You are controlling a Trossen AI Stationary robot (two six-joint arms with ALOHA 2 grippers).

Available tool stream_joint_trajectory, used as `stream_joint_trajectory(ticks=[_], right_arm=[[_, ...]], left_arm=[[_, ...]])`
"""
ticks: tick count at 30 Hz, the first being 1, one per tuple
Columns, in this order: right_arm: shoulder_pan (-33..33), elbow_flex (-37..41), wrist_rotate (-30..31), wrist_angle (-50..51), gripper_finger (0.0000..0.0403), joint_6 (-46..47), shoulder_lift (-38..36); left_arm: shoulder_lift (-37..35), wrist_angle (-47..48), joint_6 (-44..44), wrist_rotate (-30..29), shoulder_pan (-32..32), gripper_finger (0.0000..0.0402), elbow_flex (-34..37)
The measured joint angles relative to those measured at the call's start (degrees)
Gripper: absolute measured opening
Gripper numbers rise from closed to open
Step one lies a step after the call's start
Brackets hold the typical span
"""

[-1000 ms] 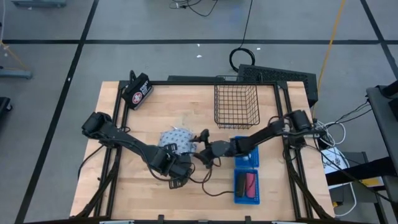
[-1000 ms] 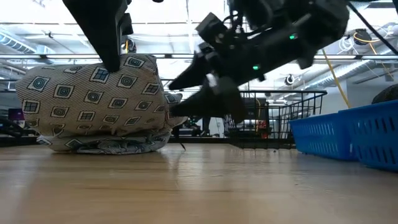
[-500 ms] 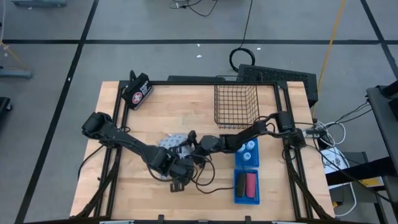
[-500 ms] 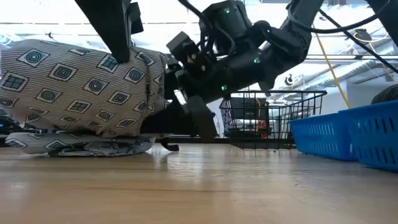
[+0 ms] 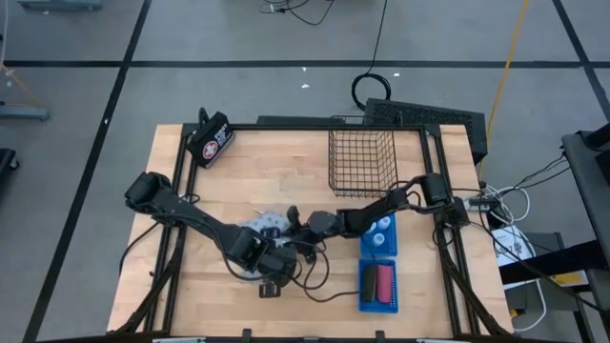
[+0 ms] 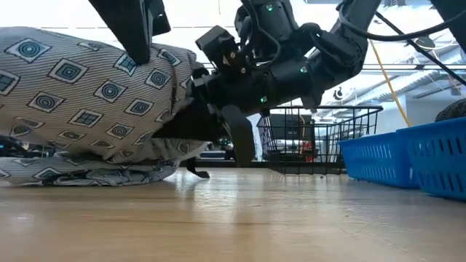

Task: Pick & Place Medicine items
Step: Put the blue patient gown into the wire basket

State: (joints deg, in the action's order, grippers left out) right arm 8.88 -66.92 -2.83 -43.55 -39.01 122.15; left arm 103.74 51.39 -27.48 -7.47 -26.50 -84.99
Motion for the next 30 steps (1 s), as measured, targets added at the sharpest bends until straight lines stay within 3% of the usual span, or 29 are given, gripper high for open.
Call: stream_joint_trajectory(ticks=[2,10,20,25,30], right_arm=[[0.2,0.0,-0.2,0.4,0.0028,1.1,0.0],[-0.3,-0.1,-1.4,2.8,0.0028,7.2,-0.3],[-0.6,0.0,0.1,3.5,0.0028,10.5,-2.5],[-0.6,0.1,0.2,8.0,0.0028,7.9,-8.2],[-0.8,0.1,4.7,16.1,0.0028,1.9,-18.3]], left_arm=[[0.0,-0.5,0.0,0.4,0.2,0.0009,0.0],[-5.1,-0.4,-5.2,2.2,2.5,0.0011,-2.9],[-18.1,-4.1,-3.0,-8.9,0.0,0.0011,-4.3],[-21.7,-4.5,-0.7,-13.3,-2.1,0.0010,-4.3],[-21.9,-3.9,1.1,-16.9,-3.4,0.0006,-4.2]])
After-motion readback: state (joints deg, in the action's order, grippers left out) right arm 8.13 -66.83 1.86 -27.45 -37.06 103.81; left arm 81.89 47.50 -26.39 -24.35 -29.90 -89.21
